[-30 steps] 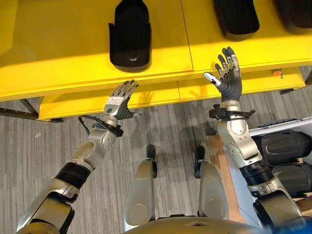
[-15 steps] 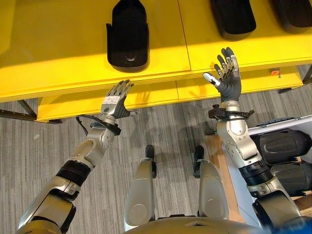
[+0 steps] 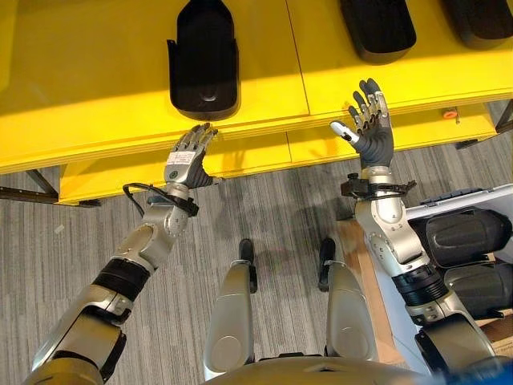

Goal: Move parts from the plastic box to the shelf.

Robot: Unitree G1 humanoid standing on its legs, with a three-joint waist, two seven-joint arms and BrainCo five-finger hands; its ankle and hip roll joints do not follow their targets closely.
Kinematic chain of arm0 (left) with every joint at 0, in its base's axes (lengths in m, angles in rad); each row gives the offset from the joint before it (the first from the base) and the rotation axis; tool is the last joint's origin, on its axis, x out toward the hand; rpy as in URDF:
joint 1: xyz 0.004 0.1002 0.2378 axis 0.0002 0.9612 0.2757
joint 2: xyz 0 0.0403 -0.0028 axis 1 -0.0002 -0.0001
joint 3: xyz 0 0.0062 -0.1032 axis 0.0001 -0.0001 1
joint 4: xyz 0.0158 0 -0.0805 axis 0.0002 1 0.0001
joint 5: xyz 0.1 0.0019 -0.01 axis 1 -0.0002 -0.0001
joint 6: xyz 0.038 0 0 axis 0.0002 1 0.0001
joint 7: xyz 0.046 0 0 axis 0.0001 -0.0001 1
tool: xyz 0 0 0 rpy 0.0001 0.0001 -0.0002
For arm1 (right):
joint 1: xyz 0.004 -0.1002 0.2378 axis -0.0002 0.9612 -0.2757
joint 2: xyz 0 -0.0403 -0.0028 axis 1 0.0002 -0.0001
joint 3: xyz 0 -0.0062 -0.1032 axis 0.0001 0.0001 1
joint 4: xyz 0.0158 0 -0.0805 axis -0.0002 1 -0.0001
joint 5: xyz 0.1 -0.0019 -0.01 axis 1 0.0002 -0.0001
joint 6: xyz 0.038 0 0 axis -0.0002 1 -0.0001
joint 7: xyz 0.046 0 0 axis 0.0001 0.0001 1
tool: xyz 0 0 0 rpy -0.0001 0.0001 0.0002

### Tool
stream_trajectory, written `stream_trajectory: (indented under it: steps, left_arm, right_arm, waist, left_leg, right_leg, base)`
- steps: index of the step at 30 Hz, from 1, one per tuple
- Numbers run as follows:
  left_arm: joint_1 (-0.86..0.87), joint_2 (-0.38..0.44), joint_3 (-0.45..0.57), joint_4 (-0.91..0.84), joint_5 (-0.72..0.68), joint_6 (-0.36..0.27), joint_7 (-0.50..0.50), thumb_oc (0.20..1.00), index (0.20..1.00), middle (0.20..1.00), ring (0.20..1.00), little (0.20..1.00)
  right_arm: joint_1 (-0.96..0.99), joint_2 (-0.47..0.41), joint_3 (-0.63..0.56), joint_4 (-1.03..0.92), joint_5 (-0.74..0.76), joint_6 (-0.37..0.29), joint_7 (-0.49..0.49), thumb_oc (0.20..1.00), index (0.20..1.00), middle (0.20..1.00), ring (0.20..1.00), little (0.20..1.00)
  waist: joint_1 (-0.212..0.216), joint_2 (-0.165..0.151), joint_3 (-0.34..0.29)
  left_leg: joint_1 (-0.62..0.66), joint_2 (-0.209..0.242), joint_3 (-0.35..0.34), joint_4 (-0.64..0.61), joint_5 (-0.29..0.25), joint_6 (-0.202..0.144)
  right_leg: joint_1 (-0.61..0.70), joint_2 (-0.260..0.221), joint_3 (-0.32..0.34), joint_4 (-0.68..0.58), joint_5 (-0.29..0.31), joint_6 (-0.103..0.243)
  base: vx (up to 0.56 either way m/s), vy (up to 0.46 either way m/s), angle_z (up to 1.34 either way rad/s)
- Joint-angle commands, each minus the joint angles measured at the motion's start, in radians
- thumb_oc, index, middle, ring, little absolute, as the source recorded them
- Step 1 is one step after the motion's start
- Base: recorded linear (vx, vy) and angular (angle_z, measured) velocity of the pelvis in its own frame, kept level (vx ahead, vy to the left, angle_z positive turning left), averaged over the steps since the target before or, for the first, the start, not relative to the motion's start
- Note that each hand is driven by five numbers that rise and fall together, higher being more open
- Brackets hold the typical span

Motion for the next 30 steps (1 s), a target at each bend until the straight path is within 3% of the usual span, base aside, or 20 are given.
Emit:
stream_trajectory:
  steps: [1,12,30]
  left_arm:
    - [-0.054,0.035,0.042,0.001,0.033,-0.006,0.045,1.000,1.000,1.000,1.000,1.000]
    - [-0.121,0.058,0.034,0.040,0.028,0.010,0.045,1.000,1.000,1.000,1.000,1.000]
    - [-0.258,0.024,-0.045,0.215,-0.028,0.026,0.046,1.000,1.000,1.000,1.000,1.000]
  right_arm:
    - [0.036,-0.011,-0.018,-0.116,0.011,-0.046,0.015,1.000,1.000,1.000,1.000,1.000]
    - [0.038,-0.014,-0.009,-0.112,0.019,-0.039,0.024,1.000,1.000,1.000,1.000,1.000]
    - [0.065,-0.024,0.007,-0.127,0.019,-0.046,0.034,1.000,1.000,1.000,1.000,1.000]
  waist:
    - [0.006,-0.004,-0.031]
    - [-0.001,-0.005,-0.036]
    - [-0.023,-0.011,-0.039]
  left_leg:
    - [0.030,0.047,0.012,0.012,-0.043,-0.026]
    - [0.030,0.049,0.017,0.015,-0.043,-0.026]
    - [0.027,0.055,0.031,0.031,-0.054,-0.027]
  right_leg:
    - [0.072,-0.029,0.000,0.000,-0.029,0.026]
    - [0.069,-0.028,0.005,0.003,-0.025,0.028]
    - [0.054,-0.023,0.024,0.010,-0.026,0.033]
  base:
    - [0.00,0.000,0.00]
    - [0.00,0.000,0.00]
    - [0.00,0.005,-0.01]
